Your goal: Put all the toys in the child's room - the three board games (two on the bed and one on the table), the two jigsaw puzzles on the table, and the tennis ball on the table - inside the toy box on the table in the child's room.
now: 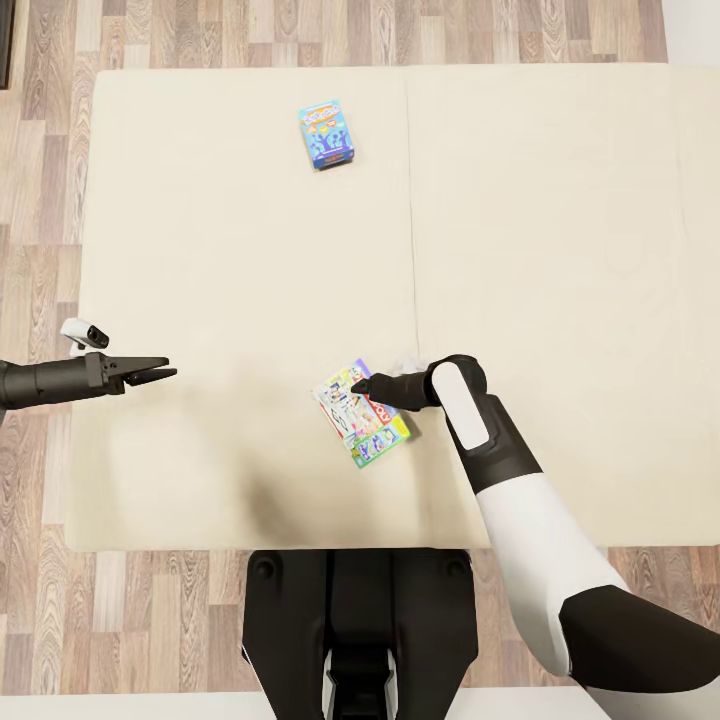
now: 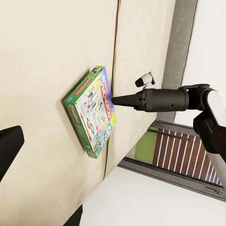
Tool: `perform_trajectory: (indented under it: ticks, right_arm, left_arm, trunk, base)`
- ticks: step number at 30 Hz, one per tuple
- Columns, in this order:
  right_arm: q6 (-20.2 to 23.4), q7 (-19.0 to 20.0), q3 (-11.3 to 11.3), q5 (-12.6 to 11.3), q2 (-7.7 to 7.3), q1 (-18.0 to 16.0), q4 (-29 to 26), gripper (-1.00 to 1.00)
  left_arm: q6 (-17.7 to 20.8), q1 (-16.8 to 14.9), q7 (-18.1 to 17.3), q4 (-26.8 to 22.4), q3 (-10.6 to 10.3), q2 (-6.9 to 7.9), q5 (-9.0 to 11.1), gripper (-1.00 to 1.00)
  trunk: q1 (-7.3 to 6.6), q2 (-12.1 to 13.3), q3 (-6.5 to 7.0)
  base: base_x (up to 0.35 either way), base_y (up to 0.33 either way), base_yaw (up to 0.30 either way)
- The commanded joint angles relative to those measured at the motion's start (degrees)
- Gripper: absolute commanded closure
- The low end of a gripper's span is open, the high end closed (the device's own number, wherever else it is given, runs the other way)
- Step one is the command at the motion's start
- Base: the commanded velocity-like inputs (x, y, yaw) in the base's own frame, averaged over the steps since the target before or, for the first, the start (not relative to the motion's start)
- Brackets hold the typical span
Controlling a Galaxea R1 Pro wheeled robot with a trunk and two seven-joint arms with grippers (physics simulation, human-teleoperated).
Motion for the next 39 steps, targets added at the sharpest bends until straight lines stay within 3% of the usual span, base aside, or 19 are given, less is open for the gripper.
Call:
perform_trajectory:
  ticks: [1, 39]
  right_arm:
    - [0.1, -0.6, 0.0, -0.6, 0.0, 0.0, 0.0, -1.0]
    - [0.1, -1.1, 0.1, 0.2, 0.0, 0.1, 0.4, -1.0]
  left_arm:
    - [0.6, 0.0, -0.2, 0.0, 0.0, 0.02, 0.0, -1.0]
    - [0.6, 0.0, -0.2, -0.1, 0.0, 0.02, 0.0, -1.0]
  trunk:
    - [0.04, -0.1, -0.06]
    - [0.04, -0.1, -0.06]
  base:
    - [0.0, 0.0, 0.0]
    - [0.0, 0.01, 0.0]
